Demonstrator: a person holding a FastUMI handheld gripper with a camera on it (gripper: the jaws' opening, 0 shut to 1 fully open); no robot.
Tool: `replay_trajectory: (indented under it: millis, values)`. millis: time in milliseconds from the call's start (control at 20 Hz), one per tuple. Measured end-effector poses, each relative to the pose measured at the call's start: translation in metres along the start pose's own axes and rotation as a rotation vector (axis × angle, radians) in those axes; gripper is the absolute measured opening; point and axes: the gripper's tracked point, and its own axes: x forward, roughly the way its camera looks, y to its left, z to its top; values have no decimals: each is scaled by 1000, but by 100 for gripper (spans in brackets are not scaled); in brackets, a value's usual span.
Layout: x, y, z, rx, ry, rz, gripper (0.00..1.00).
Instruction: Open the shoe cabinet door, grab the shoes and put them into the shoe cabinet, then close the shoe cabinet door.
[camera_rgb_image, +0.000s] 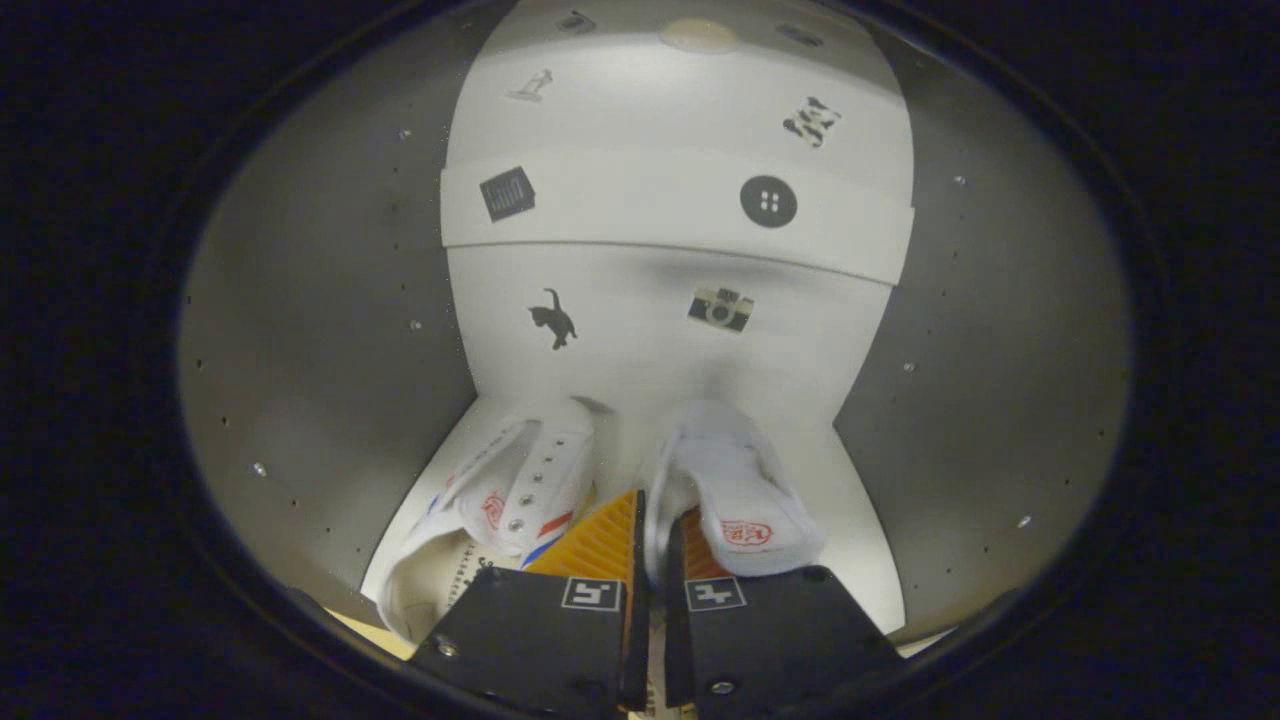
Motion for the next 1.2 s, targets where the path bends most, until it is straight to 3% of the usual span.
replay_trajectory:
  millis: [250,350,600,900,1200]
  values:
    - [9,-1,-4,49,20,-17,12]
    - [8,-2,-3,55,9,-19,20]
    - [-13,5,4,69,-38,1,58]
    - [-56,7,1,65,-112,-10,78]
    - [-138,10,-5,52,-235,-17,80]
